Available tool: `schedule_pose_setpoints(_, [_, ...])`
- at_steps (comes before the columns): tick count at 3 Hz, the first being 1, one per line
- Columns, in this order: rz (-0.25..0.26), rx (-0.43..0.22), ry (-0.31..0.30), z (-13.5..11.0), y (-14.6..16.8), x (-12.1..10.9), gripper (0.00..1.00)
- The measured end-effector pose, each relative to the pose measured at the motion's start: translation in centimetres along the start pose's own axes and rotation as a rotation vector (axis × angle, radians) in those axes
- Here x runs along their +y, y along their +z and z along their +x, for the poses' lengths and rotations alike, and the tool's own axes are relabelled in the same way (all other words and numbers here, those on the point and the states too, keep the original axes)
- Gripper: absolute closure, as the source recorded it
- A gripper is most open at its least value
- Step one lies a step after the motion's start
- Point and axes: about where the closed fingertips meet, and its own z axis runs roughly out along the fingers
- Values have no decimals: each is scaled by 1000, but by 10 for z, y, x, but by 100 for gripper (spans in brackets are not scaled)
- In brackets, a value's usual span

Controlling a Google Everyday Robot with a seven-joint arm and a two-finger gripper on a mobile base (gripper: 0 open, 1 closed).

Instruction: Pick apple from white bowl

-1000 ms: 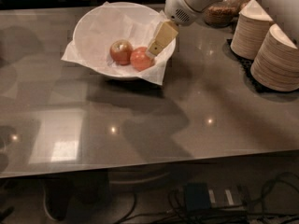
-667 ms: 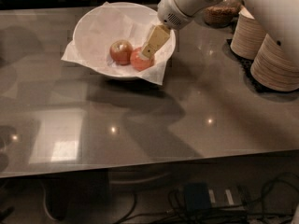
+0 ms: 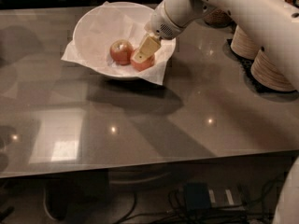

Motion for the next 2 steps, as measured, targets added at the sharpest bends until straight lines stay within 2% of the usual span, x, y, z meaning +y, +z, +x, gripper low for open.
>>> schedule_pose_setpoints(2, [-43, 26, 39, 20, 19, 12, 24])
